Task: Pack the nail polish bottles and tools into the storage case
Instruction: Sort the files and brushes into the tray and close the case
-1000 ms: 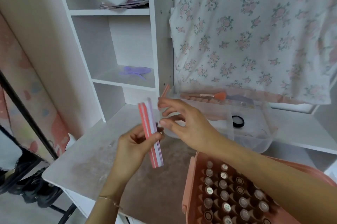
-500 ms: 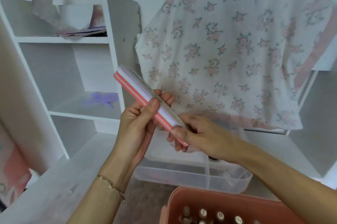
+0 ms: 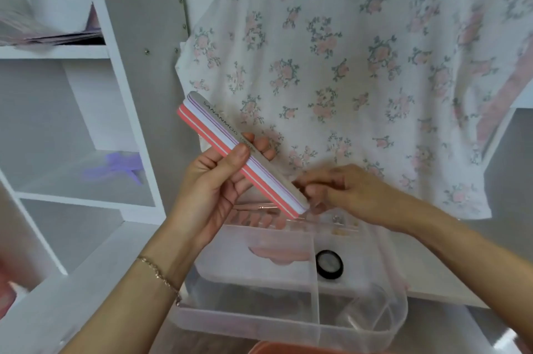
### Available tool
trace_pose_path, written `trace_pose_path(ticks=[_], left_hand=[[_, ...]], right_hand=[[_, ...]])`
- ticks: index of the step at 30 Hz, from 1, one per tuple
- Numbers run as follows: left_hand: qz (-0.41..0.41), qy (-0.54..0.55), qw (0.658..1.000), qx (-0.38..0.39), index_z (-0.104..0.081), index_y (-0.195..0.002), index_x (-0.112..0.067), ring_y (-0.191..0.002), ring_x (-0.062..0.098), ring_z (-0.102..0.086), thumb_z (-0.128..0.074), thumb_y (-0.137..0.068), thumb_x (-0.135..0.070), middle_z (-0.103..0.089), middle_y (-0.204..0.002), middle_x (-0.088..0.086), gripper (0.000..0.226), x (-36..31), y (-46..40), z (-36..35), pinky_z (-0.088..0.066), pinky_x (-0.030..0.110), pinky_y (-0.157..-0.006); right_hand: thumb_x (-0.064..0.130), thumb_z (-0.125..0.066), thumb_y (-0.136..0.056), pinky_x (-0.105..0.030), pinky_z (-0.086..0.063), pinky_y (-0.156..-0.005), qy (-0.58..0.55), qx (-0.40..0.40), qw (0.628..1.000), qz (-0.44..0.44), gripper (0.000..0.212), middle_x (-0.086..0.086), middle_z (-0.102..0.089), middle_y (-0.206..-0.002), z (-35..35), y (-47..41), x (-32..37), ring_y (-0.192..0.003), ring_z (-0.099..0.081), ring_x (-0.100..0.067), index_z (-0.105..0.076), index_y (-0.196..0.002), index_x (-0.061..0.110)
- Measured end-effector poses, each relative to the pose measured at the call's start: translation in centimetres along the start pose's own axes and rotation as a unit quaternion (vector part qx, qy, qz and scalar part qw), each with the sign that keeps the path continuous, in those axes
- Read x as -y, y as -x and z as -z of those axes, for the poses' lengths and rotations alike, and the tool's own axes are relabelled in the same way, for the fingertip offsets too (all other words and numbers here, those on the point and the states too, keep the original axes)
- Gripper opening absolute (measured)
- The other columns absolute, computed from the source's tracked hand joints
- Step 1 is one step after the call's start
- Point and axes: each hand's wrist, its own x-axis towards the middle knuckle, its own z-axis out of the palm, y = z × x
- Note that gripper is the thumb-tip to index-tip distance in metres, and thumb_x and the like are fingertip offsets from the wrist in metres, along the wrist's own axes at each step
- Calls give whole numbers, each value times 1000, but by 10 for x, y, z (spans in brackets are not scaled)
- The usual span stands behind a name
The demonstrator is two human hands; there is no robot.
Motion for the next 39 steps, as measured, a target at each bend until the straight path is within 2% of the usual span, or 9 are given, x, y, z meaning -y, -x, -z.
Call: trace_pose_path(ticks=[4, 8, 12, 17, 21, 23, 25, 28, 39], left_hand=[[2, -65, 997, -37, -75, -86, -16, -94, 22, -69, -70, -69, -24, -73, -94, 8, 20, 3, -10, 13, -56, 27, -74], [-6, -91, 993, -76, -72, -89, -13, -90, 21, -70, -63, -71, -17, -74, -91, 9, 21, 10, -9, 20, -57, 27, -75], [-17, -129, 988, -83, -75, -82, -17, -92, 21, -70, -71, -63, -25, -74, -91, 8, 22, 10, -5, 23, -57, 28, -75], [-24, -137, 987, -80, -75, -81, -18, -90, 21, -70, -74, -60, -26, -74, -91, 7, 22, 12, -5, 21, -57, 28, -72], [-54, -126, 987, -88, -74, -82, -17, -88, 20, -70, -68, -63, -26, -74, -88, 5, 22, 9, -5, 19, -56, 26, -71], [-76, -116, 985, -99, -70, -88, -11, -87, 18, -70, -66, -67, -24, -73, -88, 5, 24, 7, -6, 18, -56, 27, -72], [-96, -111, 983, -110, -66, -91, -9, -87, 17, -69, -62, -72, -20, -73, -88, 3, 22, 3, -7, 17, -56, 28, -75], [-113, -107, 982, -112, -70, -85, -16, -86, 18, -70, -58, -75, -17, -74, -87, 1, 15, -7, -5, 18, -56, 27, -74], [-83, -245, 966, -21, -75, -92, -22, -88, 21, -71, -78, -59, -39, -75, -91, 2, 37, -42, 14, 47, -56, 29, -75]], right_hand=[[30, -54, -89, -22, -44, -84, 357, -5, 934, -24, 25, 14, -64, -112, 3, -3, -29, -104, -57, -6, -63, -111, 33], [50, -51, -84, -29, -44, -89, 476, 25, 879, 13, 37, 15, -59, -120, 4, -7, -41, -114, -51, -10, -59, -116, 33], [56, -49, -79, -26, -40, -67, 502, 47, 863, 20, 36, 12, -63, -93, 9, -13, -46, -94, -56, -12, -58, -106, 34], [50, -53, -79, -20, -32, -52, 477, 95, 873, 22, 26, 11, -61, -90, 10, -23, -45, -83, -53, -10, -57, -96, 31], [41, -50, -86, -15, -45, -84, 255, 55, 965, -28, 24, 15, -67, -103, 20, -17, -31, -96, -59, -10, -63, -105, 39], [33, -44, -91, -28, -44, -91, 169, -2, 986, -6, 29, 13, -68, -107, 23, -13, -23, -105, -57, -27, -62, -113, 32], [34, -47, -92, -12, -42, -83, 130, -9, 991, 24, 23, 33, -60, -97, 17, -9, -11, -103, -56, -12, -61, -108, 40], [54, -45, -76, -5, -37, -71, 158, 35, 987, 28, 12, 28, -55, -89, -3, -3, 3, -87, -51, 11, -47, -88, 57], [66, -47, -73, -11, -39, -68, 196, 84, 977, 18, 40, 27, -49, -93, -39, 6, 17, -82, -47, 11, -46, -110, 52]])
